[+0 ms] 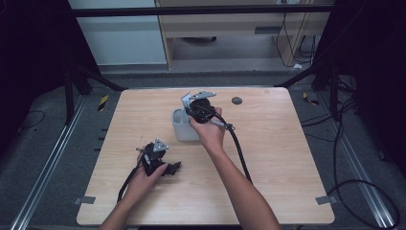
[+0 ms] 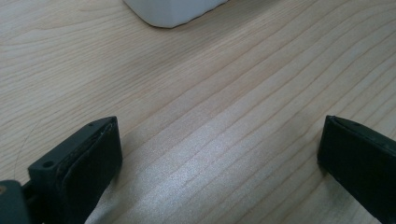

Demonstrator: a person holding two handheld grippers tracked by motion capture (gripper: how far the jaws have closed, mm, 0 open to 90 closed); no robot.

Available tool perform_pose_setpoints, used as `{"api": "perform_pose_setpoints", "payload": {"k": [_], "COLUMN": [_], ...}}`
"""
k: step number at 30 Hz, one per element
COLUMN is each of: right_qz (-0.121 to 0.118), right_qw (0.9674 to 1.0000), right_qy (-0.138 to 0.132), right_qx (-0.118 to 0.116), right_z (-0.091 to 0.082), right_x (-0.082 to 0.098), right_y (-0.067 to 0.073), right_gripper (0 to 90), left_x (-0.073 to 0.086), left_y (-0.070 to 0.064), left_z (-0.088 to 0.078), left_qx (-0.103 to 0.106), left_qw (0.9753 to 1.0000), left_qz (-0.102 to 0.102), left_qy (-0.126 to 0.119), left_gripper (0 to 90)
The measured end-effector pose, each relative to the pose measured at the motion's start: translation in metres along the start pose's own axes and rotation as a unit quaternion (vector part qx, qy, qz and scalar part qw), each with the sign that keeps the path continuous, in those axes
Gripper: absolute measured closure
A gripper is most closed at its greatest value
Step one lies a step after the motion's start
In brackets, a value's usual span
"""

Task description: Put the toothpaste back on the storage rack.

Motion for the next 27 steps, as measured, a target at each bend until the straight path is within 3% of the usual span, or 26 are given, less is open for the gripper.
{"api": "perform_pose_setpoints", "payload": {"k": [27], "right_qz": [0.000], "right_qw": [0.9999], "right_qy": [0.008], "right_qx": [-0.006], "right_z": [0.0037], "right_x": [-0.0068], "right_y": [0.0020], "right_gripper": [75.8], "left_x": [0.0000], "left_y": [0.0001], "left_z": [-0.0001], "left_qx": [0.000], "left_qw": [1.0000], "left_qz": [0.000], "left_qy": [0.000], "left_gripper": [0.0]}}
Point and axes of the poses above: each handheld gripper's, and its own axes: z roughly forward along the jaws, x roughly out of its underside, y roughly to its left, the point moved 6 cm from there along z, roughly forward along the jaws, and after that the axes turned 7 degrees about y, right-handed, at the moved point
